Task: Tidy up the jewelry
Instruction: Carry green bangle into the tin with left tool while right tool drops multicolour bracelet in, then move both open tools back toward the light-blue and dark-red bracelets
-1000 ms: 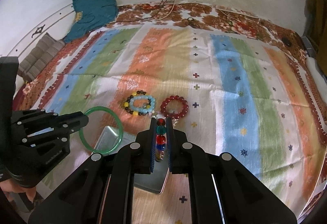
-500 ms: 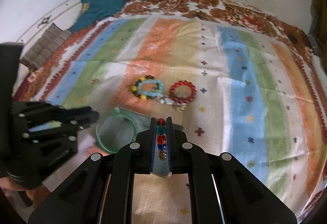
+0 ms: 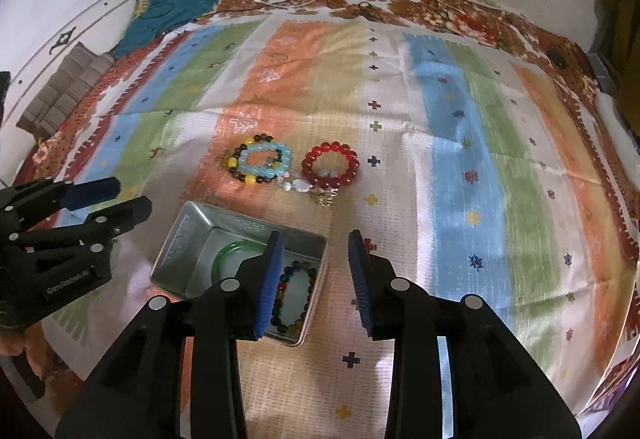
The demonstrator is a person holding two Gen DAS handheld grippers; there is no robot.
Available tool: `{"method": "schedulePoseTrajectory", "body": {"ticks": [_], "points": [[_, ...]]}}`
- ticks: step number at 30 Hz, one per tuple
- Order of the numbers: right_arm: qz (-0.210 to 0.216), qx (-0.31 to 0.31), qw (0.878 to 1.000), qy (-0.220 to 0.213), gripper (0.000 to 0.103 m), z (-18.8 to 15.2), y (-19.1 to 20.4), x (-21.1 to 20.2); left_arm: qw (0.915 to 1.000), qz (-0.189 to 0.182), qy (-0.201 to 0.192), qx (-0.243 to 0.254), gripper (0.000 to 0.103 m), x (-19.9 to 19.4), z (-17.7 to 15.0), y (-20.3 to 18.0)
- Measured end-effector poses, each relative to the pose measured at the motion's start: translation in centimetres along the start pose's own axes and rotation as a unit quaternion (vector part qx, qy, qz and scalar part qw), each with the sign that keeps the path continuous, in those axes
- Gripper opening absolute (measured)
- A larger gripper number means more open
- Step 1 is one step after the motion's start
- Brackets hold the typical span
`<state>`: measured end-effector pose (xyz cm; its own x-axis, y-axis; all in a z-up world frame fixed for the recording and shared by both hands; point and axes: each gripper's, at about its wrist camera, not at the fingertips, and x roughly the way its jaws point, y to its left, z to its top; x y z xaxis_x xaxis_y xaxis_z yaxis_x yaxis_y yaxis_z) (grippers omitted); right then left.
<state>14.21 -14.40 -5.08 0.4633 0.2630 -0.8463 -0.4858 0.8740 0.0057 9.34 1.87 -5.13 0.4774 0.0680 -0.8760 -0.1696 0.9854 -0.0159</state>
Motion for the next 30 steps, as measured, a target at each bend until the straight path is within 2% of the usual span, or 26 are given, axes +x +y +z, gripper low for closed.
{"method": "schedulePoseTrajectory", "body": {"ticks": [4,18,27,30], "points": [[-0.001,0.007,1.0,0.003,0.044,0.2,-0.4,0.4,1.0,0.008,0.001,0.0,0.052,0.3,0.2,0.3],[-0.005,0.02,1.0,0.006,0.064,1.1,-1.3,1.3,0.9997,0.024,0.004,-0.005,0.06,1.3,0.8,1.0],[-0.015,0.026,0.999,0.014,0.068,1.8,-1.9,2.3,0.9995,0.033,0.001,-0.004,0.062,2.1,1.9,1.1],[-0.022,0.037,0.999,0.003,0.069,2.3,-2.4,2.4,0.9993,0.037,-0.002,-0.008,0.063,2.4,2.2,1.3]]}}
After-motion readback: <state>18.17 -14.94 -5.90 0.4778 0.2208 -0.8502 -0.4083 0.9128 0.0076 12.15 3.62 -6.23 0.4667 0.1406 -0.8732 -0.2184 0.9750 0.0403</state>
